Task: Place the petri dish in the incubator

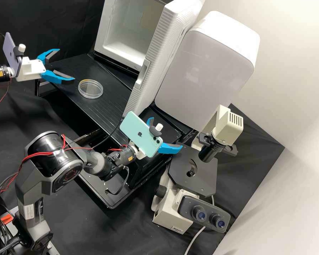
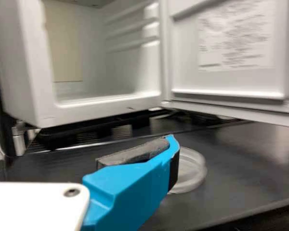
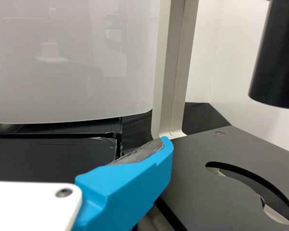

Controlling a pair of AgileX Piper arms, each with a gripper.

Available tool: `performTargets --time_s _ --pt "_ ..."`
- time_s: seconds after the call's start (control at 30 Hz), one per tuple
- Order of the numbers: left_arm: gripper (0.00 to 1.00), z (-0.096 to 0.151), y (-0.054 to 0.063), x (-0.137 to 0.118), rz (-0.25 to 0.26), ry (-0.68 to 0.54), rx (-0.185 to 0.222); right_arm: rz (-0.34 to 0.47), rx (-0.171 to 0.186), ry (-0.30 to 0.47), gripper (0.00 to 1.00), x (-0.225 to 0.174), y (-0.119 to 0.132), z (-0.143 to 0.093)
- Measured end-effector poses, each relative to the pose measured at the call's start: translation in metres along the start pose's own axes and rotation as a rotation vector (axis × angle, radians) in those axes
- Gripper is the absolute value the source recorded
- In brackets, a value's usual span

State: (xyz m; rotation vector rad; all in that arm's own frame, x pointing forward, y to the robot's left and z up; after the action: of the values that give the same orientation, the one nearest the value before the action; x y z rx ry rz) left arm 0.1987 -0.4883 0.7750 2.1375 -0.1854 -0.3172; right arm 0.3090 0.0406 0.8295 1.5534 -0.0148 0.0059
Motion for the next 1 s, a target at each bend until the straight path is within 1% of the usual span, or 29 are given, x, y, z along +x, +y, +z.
performTargets --time_s 0.17,0.27,0.5,0.77,0.9,1.0 --pt "1.0 0.014 -0.003 0.0 0.0 -0.047 0.011 0.0 0.0 0.0 1.0 0.0 0.0 0.0" --pt "1.0 0.017 -0.007 0.001 -0.011 -0.049 0.001 0.0 0.0 0.0 1.0 0.0 0.0 0.0" --pt "1.0 0.013 -0.017 0.005 -0.052 -0.017 -0.005 0.0 0.0 0.0 1.0 0.0 0.0 0.0" --pt "1.0 0.006 -0.016 0.022 -0.052 0.019 -0.005 0.0 0.0 0.0 1.0 0.0 0.0 0.0" --pt "1.0 0.007 -0.017 0.03 -0.077 0.013 -0.027 0.0 0.0 0.0 1.0 0.0 0.0 0.0" --pt "1.0 0.009 -0.02 0.036 -0.114 -0.006 -0.041 0.0 0.0 0.0 1.0 0.0 0.0 0.0"
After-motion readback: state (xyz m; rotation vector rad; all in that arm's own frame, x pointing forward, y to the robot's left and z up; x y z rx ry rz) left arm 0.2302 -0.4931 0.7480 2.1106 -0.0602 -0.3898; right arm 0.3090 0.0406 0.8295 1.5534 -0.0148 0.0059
